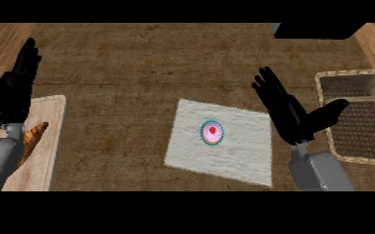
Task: Pick the cupcake from the placemat and place it in the basket
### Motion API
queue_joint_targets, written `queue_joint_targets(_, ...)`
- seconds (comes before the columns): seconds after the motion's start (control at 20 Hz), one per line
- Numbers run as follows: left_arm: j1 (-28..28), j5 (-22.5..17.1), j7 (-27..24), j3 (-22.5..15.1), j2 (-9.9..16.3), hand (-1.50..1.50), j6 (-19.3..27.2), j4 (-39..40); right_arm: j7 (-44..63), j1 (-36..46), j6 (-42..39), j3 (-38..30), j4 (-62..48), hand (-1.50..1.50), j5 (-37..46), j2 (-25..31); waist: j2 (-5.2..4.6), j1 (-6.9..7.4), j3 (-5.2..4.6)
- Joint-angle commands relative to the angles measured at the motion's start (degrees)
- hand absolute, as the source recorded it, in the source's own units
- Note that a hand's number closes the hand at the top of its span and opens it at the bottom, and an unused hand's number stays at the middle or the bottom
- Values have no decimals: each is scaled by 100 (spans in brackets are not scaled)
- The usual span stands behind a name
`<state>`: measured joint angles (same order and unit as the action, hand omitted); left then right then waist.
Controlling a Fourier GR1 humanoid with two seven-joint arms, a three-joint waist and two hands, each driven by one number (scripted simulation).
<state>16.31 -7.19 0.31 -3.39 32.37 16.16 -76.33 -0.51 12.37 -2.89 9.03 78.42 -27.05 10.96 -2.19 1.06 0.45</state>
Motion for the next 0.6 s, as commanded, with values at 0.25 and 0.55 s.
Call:
queue_joint_targets(0.25,-1190,-703,932,-772,-1310,0,-561,658,-504,1697,160,296,240,150,535,-542,161,193,-58)
queue_joint_targets(0.55,-1501,-734,1052,-888,-1290,0,-734,617,-592,1911,1518,2699,171,-150,2327,-1077,254,182,-59)
